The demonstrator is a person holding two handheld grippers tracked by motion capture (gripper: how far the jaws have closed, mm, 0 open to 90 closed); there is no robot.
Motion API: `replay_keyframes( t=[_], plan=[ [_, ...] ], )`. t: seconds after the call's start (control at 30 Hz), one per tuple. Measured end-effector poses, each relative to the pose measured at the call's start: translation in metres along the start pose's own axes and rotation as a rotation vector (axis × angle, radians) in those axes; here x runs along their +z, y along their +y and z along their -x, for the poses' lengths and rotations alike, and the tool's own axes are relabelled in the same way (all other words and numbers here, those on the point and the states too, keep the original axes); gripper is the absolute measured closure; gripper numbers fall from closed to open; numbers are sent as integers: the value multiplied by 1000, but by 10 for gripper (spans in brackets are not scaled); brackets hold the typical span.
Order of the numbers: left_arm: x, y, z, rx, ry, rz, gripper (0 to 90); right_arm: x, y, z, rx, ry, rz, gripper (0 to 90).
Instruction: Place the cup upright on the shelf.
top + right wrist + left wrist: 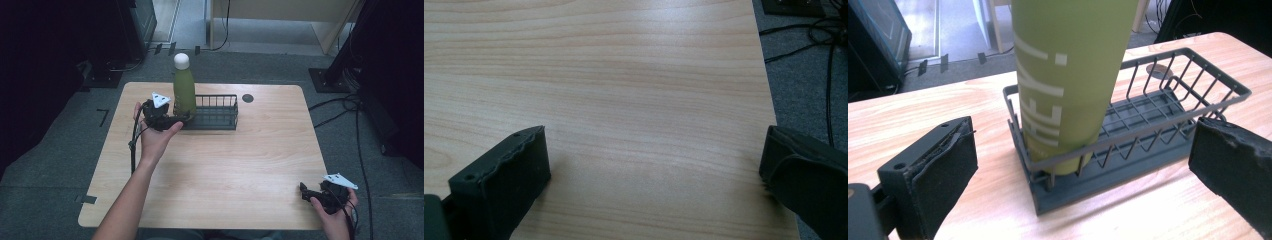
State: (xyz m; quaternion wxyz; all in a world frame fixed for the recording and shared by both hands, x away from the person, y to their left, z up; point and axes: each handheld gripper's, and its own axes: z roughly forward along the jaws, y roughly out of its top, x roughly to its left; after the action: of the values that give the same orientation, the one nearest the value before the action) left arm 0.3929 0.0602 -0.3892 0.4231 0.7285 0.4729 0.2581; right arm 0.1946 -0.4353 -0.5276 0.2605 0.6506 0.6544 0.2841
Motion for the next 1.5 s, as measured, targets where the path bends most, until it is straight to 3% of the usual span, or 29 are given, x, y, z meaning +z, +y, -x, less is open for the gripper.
replay_keyframes(
  t=[0.6, 0.73, 1.3, 1.5],
  plan=[
    [-32, -43, -4, -6, -14, -10, 0, 0, 0, 0, 0, 0, 0, 0],
    [-37, -57, -9, -6, -1, -24, 0, 0, 0, 0, 1, 0, -1, 0],
    [-60, -121, -39, -72, 40, -88, 0, 0, 0, 0, 0, 0, 0, 0],
    [-68, -141, -43, -83, 59, -117, 0, 0, 0, 0, -2, 0, 0, 0]
  ],
)
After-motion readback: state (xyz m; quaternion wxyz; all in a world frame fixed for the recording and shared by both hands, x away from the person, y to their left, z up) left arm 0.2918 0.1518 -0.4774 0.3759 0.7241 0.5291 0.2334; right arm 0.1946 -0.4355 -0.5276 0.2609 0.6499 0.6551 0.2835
